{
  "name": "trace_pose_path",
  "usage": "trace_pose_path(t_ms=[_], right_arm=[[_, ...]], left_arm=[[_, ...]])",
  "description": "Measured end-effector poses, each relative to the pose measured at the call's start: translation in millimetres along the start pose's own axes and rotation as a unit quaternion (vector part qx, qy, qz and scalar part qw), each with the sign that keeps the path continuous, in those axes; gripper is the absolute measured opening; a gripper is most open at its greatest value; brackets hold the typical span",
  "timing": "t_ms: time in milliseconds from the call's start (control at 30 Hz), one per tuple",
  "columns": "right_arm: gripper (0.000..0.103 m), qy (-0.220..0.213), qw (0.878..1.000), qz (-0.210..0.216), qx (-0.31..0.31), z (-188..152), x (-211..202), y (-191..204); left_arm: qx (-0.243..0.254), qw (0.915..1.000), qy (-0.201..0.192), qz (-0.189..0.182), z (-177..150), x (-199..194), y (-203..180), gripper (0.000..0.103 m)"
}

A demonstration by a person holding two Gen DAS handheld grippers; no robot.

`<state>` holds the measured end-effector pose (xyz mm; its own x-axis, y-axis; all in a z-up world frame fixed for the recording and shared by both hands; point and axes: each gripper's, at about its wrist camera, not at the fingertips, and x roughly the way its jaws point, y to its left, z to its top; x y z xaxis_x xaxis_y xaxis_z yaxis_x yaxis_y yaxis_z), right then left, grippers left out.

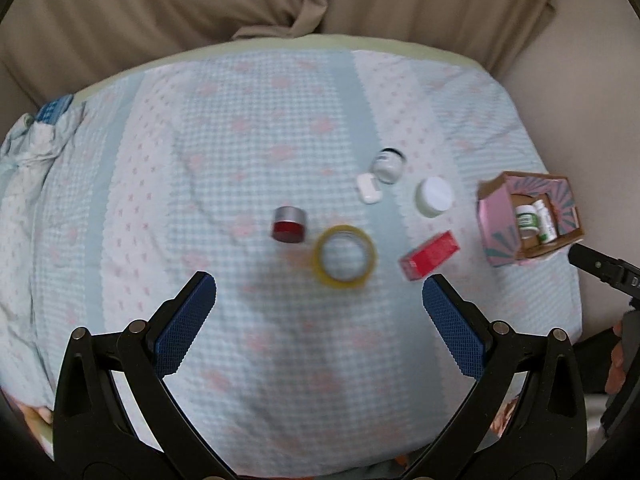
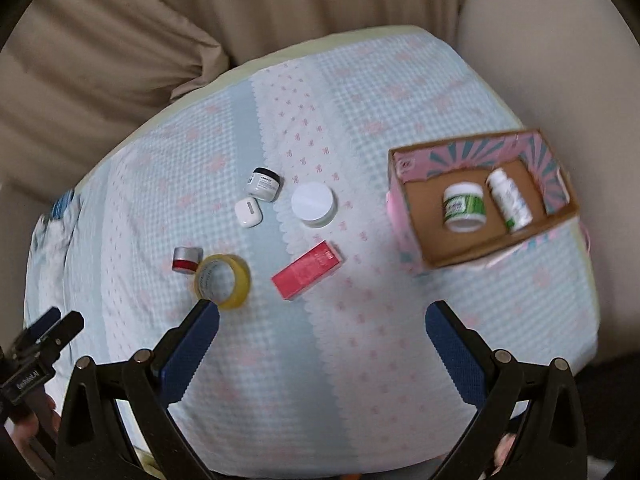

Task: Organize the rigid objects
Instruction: 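Lift both grippers out of the box and back over the bed, then grasp the red-and-silver jar with left gripper while right gripper grasps the red box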

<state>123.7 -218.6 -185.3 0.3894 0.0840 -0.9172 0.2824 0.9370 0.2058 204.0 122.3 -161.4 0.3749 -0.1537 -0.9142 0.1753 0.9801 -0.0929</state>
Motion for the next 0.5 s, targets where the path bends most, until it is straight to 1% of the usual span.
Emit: trace_pose_path(t_ms=[133,300,400,500], right_arm=[[0.103,0.015,0.999,0.009,0.044,-0.8,20.4,10.3],[0.103,0.041,0.995,0.014,0.091,4.3,56.2,17.2],[0.103,0.062,0.989,0.020,0.132,8.7,84.1,15.6],[0.103,0.084,0.980,0.028,0.177,11.2,114.7,11.2]], left_arm=[[-0.007,0.9997,0.022,0.012,15.3,31.9,24.2,0.103],[0.002,0.9989,0.044,0.013,32.1,73.0,31.0,0.103],[0.012,0.9981,0.060,0.008,41.7,99.6,31.2,0.103],[0.018,0.9966,0.080,0.004,50.3,126.6,32.3,0.103]])
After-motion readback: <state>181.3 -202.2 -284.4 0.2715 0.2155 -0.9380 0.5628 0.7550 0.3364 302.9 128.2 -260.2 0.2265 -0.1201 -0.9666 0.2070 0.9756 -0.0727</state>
